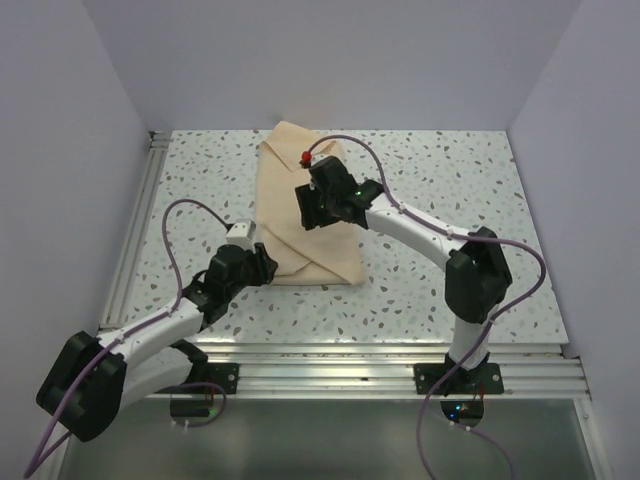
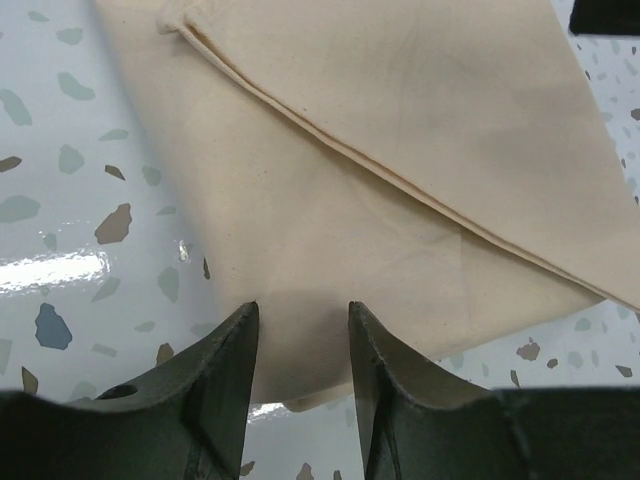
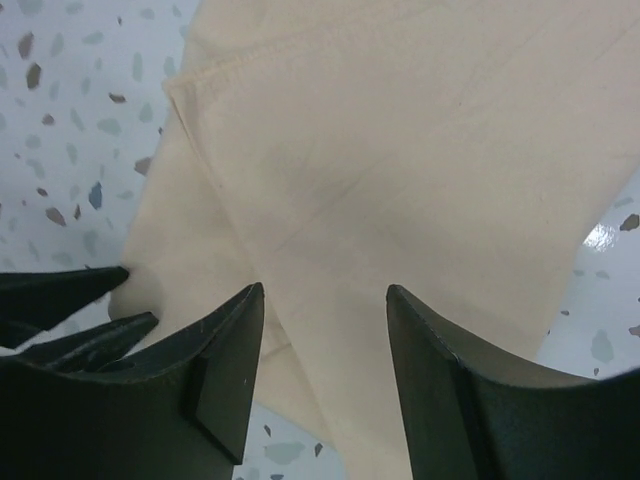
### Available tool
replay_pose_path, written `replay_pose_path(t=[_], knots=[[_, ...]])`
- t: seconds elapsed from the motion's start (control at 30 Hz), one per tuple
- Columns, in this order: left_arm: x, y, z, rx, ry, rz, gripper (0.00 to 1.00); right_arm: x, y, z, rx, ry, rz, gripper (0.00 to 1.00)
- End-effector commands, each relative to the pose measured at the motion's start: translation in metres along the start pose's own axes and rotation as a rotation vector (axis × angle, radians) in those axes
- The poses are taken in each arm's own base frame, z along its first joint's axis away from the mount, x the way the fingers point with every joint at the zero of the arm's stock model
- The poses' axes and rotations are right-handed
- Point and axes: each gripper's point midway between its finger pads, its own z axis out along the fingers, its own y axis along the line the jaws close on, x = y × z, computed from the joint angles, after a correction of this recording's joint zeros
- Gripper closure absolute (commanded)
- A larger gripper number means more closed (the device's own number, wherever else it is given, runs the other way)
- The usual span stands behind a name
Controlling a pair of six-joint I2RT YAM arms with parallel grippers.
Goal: Prepare the surgical pack
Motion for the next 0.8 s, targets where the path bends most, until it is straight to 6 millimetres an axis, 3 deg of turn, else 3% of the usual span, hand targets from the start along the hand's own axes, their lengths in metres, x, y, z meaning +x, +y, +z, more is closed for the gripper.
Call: replay_pose_path(t=[0.0,0.27,0.53,0.77], knots=[[-0.014,-0.023,-0.002,0.109,-0.028,0.073,0.54,0.025,0.000,-0.011,-0.017,0.079,-0.155,0.44],[-0.015,-0.029,-0.008,0.152,-0.035,0.138,0.50,0.048,0.021,0.001,-0.067,0.156,-0.279,0.46],[-0.007,-0.034,-0.008,0.178,-0.020,0.115,0.59,0.063,0.033,0.025,-0.044,0.171,-0.356,0.38],[0.005,-0.031,-0.008,0.184,-0.021,0.060,0.67,0.061,0.031,0.042,-0.016,0.148,-0.375,0.43]])
